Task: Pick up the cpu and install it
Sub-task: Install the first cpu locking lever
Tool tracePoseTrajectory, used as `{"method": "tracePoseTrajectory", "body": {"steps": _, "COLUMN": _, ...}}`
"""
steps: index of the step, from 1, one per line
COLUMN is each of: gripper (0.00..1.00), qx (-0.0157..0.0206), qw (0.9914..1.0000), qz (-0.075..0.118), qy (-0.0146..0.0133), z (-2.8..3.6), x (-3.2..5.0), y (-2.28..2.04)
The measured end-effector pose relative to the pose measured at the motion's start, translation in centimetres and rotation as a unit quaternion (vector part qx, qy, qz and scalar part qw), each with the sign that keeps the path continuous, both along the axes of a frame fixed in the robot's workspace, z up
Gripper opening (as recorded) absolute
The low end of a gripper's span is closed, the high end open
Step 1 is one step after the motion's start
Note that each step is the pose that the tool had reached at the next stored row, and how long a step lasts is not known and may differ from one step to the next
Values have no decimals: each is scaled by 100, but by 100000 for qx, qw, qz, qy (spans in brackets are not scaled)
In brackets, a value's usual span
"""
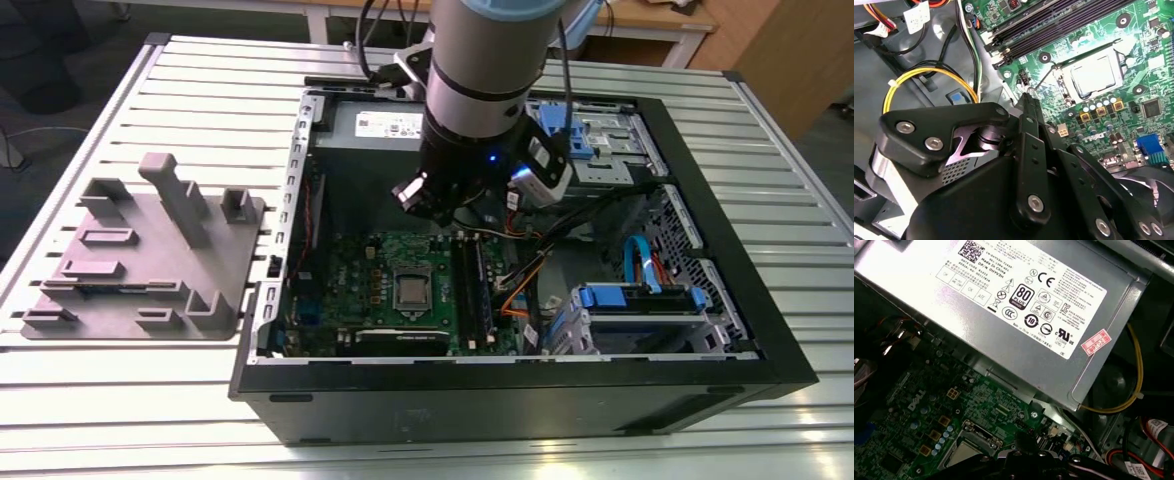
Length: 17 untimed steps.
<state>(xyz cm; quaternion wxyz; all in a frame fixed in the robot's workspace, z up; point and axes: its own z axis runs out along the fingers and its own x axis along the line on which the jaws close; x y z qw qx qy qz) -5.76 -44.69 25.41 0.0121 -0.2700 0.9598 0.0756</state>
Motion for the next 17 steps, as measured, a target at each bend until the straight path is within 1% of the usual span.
{"method": "tracePoseTrajectory", "body": {"steps": 3, "gripper": 11, "qx": -11, "qw": 100000, "qz": -9, "qy": 4, "z": -14, "x": -1, "y": 18}}
{"method": "tracePoseTrajectory", "body": {"steps": 7, "gripper": 11, "qx": -8, "qw": 100000, "qz": -180, "qy": 6, "z": -40, "x": -1, "y": 67}}
{"method": "tracePoseTrajectory", "body": {"steps": 9, "gripper": 11, "qx": -4, "qw": 99998, "qz": -581, "qy": 1, "z": -50, "x": -1, "y": 82}}
{"method": "tracePoseTrajectory", "body": {"steps": 11, "gripper": 11, "qx": -7, "qw": 99989, "qz": -1493, "qy": 5, "z": -57, "x": -1, "y": 85}}
{"method": "tracePoseTrajectory", "body": {"steps": 12, "gripper": 11, "qx": -17, "qw": 99975, "qz": -2244, "qy": 9, "z": -59, "x": -1, "y": 85}}
{"method": "tracePoseTrajectory", "body": {"steps": 15, "gripper": 11, "qx": -13, "qw": 99882, "qz": -4861, "qy": 6, "z": -68, "x": -1, "y": 85}}
{"method": "tracePoseTrajectory", "body": {"steps": 16, "gripper": 11, "qx": -11, "qw": 99853, "qz": -5421, "qy": 3, "z": -70, "x": -1, "y": 87}}
{"method": "tracePoseTrajectory", "body": {"steps": 17, "gripper": 11, "qx": -6, "qw": 99847, "qz": -5531, "qy": 9, "z": -70, "x": 0, "y": 87}}
